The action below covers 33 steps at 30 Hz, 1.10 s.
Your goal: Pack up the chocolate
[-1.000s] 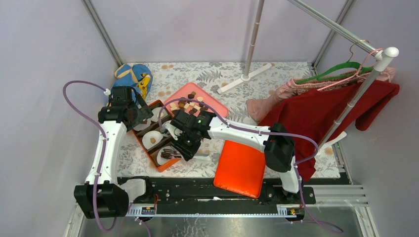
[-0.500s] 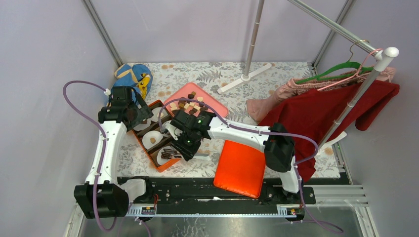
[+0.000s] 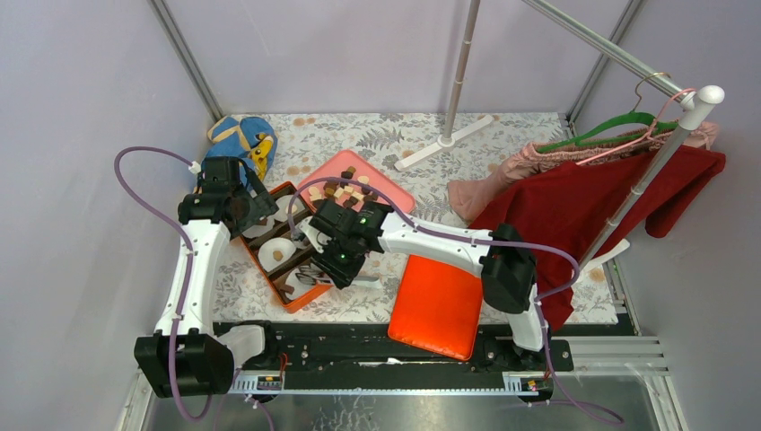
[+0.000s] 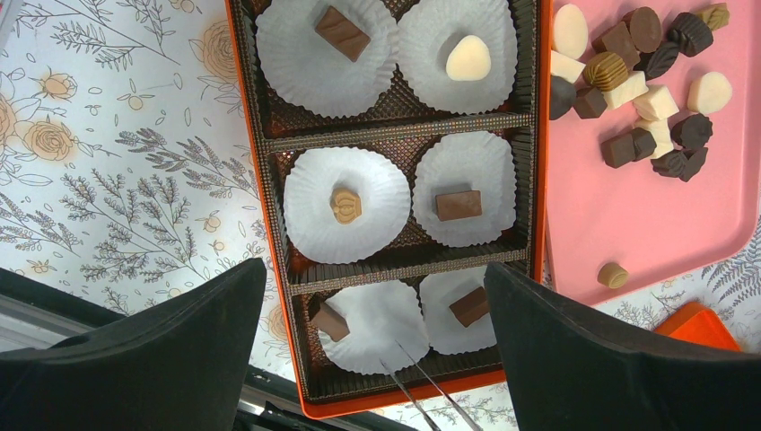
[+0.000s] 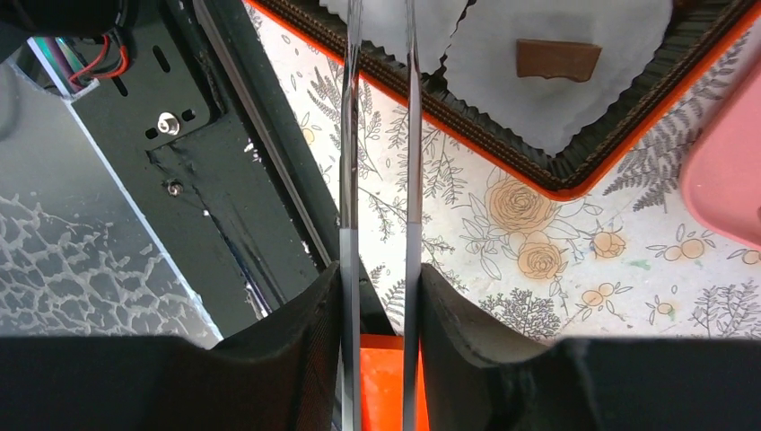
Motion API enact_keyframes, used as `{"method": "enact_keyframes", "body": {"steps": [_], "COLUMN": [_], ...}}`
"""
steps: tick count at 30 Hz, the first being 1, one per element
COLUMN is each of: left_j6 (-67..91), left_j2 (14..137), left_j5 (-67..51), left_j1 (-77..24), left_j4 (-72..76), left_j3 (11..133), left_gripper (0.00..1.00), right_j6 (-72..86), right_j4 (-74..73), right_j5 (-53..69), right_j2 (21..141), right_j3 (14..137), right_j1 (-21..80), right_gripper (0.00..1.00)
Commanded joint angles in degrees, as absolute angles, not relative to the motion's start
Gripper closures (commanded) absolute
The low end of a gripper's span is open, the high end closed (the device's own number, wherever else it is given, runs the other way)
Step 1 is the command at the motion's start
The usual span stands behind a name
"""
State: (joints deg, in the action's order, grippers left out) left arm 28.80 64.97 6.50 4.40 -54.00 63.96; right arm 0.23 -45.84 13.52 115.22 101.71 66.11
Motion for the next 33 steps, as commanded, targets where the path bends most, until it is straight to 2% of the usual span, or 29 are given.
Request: {"method": "enact_keyframes", "body": {"steps": [1, 7, 21, 28, 33], "left_j6": [28.9, 29.0, 29.3, 30.0, 30.2], "left_j2": [64.8, 64.9, 64.4, 63.7, 64.3], "left_j5": [7.6, 7.6, 9.1, 10.0, 8.4], "left_j1": [4.1, 4.1, 4.2, 4.2, 4.2], "left_j4": [-54.1, -54.1, -54.5, -54.6, -54.9], "left_j3": [64.6, 64.5, 65.0, 65.4, 66.7], "left_gripper": [0.01, 0.01, 0.01, 0.01, 0.01], "right_j6": [-0.4, 1.5, 0.5, 1.5, 4.2], "right_j4": [-41.3, -40.3, -46.2, -43.6, -40.0], "right_j5": [9.6, 10.7, 12.9, 6.1, 3.6], "right_j2": [108.4, 106.3, 115.8, 110.8, 102.2], "right_j3": [102.8, 103.3, 110.9, 106.9, 99.6], "right_j1": [66.5, 65.3, 65.7, 63.2, 53.3], "right_gripper": [0.68, 0.68, 0.64, 0.64, 0.64]}}
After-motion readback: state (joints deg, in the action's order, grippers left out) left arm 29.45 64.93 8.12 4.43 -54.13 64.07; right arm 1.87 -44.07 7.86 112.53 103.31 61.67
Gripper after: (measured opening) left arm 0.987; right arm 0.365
